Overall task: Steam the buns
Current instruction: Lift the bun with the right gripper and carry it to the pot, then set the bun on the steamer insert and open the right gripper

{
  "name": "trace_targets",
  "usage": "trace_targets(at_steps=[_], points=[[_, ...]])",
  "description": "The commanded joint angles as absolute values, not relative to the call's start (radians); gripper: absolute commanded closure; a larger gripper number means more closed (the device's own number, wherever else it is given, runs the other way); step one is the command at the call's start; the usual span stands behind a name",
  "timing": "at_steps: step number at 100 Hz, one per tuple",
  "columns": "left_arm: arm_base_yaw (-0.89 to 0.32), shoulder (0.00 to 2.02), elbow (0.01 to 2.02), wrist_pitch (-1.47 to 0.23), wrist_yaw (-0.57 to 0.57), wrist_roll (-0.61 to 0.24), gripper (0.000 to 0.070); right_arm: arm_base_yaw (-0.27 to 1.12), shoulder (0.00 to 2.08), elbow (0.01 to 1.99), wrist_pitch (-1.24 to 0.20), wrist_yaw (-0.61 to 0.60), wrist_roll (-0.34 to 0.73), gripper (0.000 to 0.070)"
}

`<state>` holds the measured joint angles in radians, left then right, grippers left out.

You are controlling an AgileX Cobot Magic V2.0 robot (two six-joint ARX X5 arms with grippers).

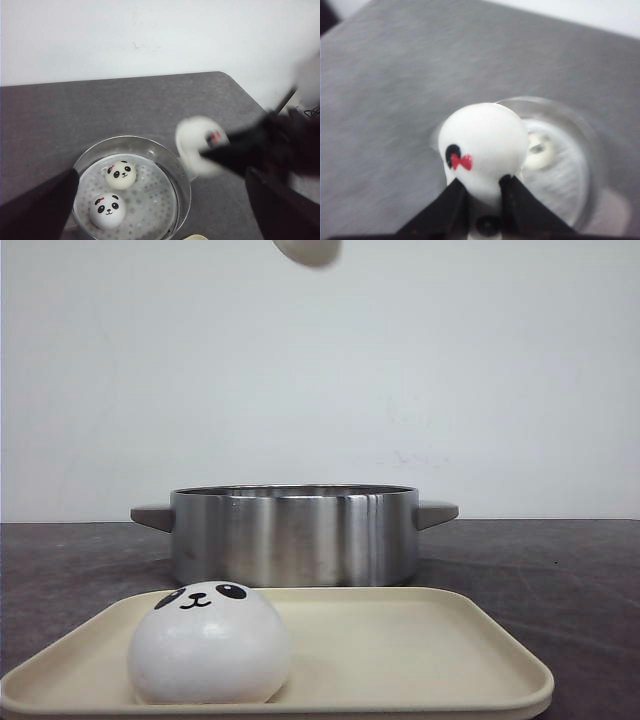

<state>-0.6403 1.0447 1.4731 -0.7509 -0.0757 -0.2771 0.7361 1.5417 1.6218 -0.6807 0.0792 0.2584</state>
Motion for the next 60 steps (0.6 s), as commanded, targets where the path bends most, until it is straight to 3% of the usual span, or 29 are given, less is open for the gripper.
trace_targets(at_steps=[1, 48, 53, 60], points=[[-0.649, 1.053, 1.491, -0.737, -0.079, -0.281, 0.0035, 0.709, 1.606, 1.642, -0.698, 0.048, 0.22, 0.0694], [-0.649, 1.054, 1.491, -0.747, -0.079, -0.281, 0.0035, 0.623, 1.937, 1.642, -0.789, -0.034, 0.221, 0.0687], [-0.649, 1.054, 1.491, -0.752, -0.079, -0.281, 0.0035, 0.623, 1.942, 1.642, -0.794, -0.034, 0.22, 0.062], [-0.649, 1.054, 1.491, -0.764, -0.079, -0.281, 0.0035, 0.623, 1.943, 1.642, -0.793, -0.033, 0.221, 0.043]])
